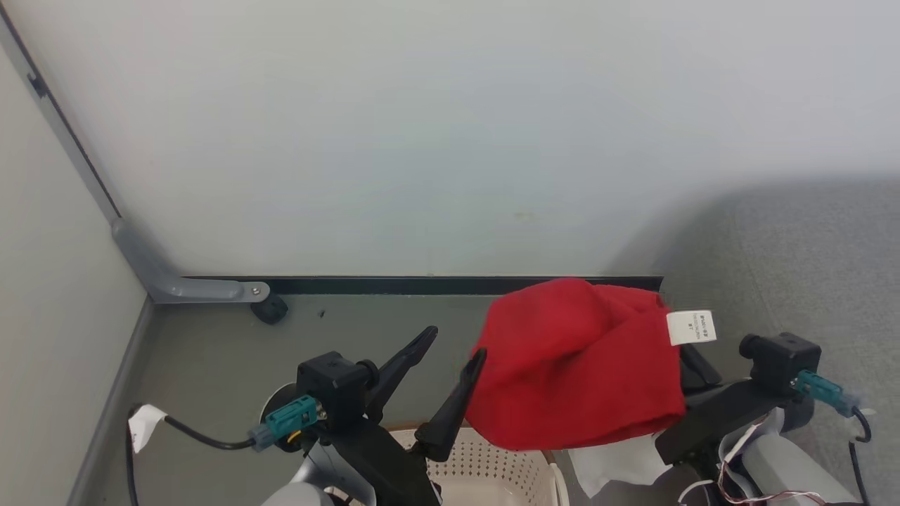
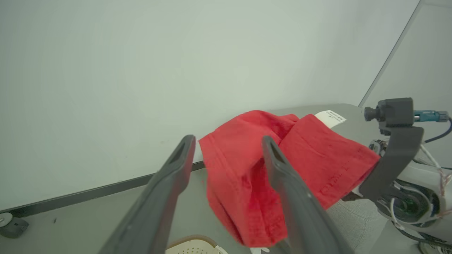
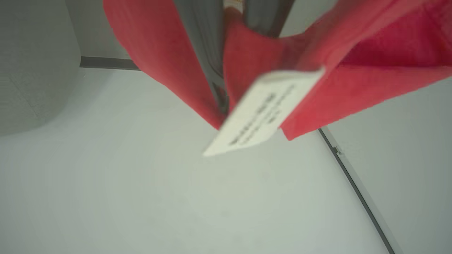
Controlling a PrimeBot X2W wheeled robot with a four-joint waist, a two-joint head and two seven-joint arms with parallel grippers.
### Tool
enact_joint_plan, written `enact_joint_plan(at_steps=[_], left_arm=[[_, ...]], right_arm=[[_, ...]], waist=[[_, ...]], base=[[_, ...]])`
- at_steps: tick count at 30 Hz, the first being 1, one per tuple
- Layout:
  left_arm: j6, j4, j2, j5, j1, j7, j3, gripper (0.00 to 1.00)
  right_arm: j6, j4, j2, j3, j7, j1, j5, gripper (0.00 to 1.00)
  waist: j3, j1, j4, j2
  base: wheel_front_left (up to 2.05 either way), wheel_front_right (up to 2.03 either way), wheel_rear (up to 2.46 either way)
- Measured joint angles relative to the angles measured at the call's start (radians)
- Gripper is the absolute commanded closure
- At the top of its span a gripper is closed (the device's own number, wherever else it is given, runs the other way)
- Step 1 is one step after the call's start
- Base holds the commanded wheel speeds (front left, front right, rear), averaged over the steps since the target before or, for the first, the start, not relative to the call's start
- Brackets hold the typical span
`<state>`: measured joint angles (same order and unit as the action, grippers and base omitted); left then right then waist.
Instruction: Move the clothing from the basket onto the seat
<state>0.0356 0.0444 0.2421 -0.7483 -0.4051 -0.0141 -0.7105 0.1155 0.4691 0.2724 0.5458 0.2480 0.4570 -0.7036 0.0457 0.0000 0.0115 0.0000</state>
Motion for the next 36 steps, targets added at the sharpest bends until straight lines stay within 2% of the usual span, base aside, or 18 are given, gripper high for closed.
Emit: enact_joint_plan(at_steps=[13,25,36], left_arm=[[0.001,-0.021,0.039,0.029,0.015,0.012,-0.011,0.00],[0.001,-0.038,0.055,0.066,0.015,0.018,-0.019,0.00],[0.000,-0.046,0.064,0.083,0.008,0.017,-0.033,0.00]], right_arm=[[-0.037,-0.145,0.050,-0.098,0.000,-0.060,0.027,1.00],[-0.072,-0.265,0.059,-0.163,0.000,-0.114,0.058,1.00],[-0.089,-0.342,0.069,-0.219,0.001,-0.151,0.079,1.00]], waist=[[0.008,0.0000,-0.086,0.0000],[0.026,0.0000,-0.187,0.0000],[0.054,0.0000,-0.286,0.0001]], base=[[0.00,0.00,0.00],[0.00,0.00,0.00],[0.00,0.00,0.00]])
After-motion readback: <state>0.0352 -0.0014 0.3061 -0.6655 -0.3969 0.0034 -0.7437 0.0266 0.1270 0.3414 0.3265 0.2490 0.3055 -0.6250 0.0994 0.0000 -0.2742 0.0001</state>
